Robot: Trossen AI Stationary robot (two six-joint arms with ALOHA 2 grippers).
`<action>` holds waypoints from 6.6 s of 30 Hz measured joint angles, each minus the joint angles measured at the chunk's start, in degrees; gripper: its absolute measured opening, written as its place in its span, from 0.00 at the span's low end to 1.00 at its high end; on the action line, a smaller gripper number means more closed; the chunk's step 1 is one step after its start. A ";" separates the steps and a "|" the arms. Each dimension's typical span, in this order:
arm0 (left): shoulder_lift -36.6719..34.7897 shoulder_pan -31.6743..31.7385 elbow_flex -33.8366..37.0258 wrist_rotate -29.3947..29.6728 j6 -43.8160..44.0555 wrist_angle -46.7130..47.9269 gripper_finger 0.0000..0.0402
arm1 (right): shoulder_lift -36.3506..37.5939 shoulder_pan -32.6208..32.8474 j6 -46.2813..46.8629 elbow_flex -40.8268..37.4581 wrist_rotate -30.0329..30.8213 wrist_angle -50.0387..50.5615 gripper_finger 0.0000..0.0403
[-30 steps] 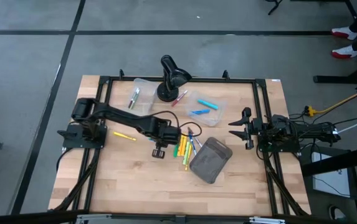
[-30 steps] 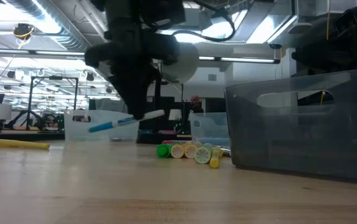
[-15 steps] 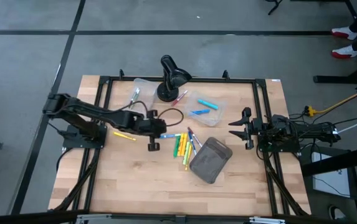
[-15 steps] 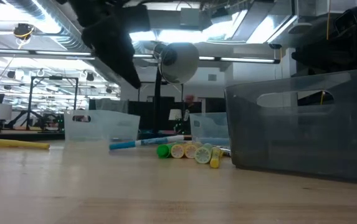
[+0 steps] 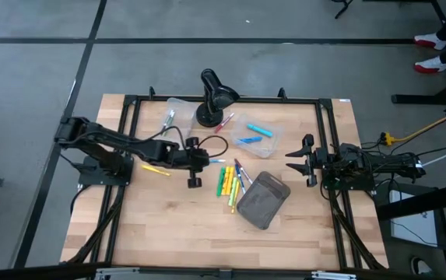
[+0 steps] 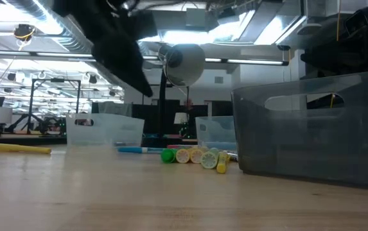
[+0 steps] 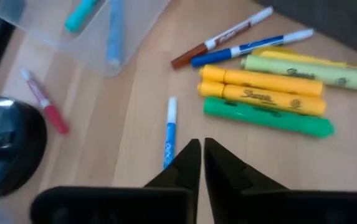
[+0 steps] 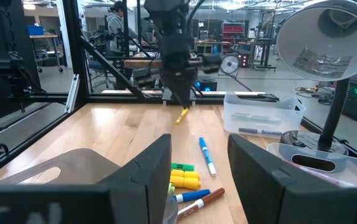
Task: Pick & Place Markers
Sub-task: Put the light blue marker pen into the left transparent bin, then put the left yellow pen into the black bin
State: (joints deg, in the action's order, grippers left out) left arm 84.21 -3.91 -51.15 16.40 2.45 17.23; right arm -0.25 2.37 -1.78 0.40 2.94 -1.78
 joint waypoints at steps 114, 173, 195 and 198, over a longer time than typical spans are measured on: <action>-27.15 12.05 17.26 18.63 9.72 -13.11 0.06 | 0.00 -0.01 0.00 -0.02 0.00 0.00 0.39; -13.10 29.69 17.26 16.82 18.04 -10.59 0.07 | 0.00 -0.01 -0.02 -0.01 0.02 -0.01 0.39; -13.88 30.26 17.26 6.60 19.50 -12.75 0.30 | 0.00 -0.01 -0.01 0.00 0.02 -0.02 0.39; -15.08 30.26 17.26 1.03 19.45 -14.36 0.29 | 0.00 -0.01 0.00 -0.02 0.02 0.00 0.39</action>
State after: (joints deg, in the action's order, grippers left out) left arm 69.12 26.35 -33.89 17.43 21.91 2.87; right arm -0.25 2.36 -1.79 0.39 2.96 -1.78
